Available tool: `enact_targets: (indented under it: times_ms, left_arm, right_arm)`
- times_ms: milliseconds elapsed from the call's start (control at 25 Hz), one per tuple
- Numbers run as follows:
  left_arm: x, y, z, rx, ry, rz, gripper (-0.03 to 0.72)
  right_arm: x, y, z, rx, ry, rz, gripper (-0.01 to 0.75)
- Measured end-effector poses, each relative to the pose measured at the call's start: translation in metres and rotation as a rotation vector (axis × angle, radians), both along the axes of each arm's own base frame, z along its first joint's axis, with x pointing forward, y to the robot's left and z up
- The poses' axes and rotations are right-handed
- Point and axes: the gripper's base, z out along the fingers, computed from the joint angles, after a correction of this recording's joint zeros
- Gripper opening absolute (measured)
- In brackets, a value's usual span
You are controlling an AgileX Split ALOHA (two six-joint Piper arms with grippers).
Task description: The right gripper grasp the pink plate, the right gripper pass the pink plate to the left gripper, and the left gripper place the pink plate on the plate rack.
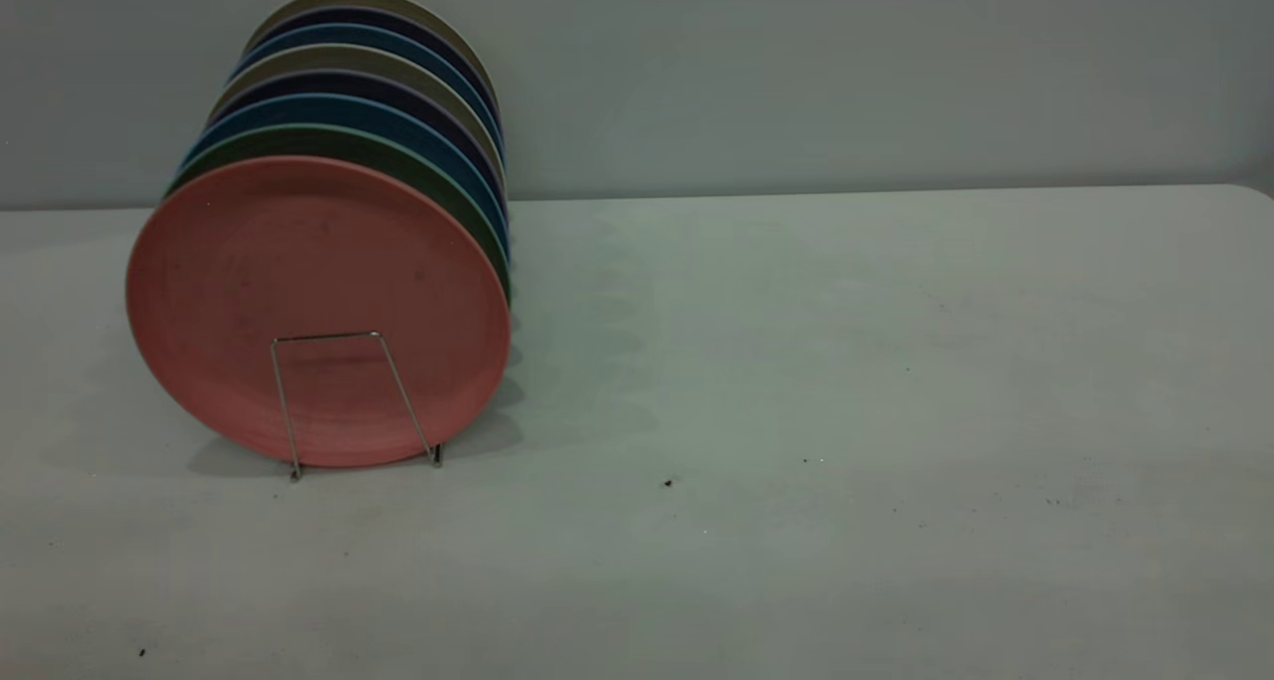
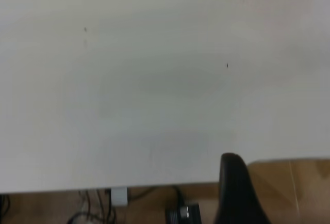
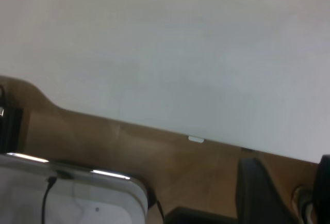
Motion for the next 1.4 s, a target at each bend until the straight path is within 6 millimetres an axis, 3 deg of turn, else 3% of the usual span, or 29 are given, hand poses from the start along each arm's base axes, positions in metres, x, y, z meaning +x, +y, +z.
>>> enact_targets:
  times_ms: [400, 1400]
  left_arm:
    - [-0.0075, -0.0001, -0.0051, 0.004, -0.076, -0.003, 0.469]
    - [-0.0076, -0.0008, -0.005, -0.003, -0.08, -0.006, 0.468]
  right_arm:
    - [0.0016, -0.0003, -0.0051, 0.007, -0.106, -0.009, 0.285]
    - [0.0008, -0.0003, -0.006, 0.008, -0.114, -0.01, 0.284]
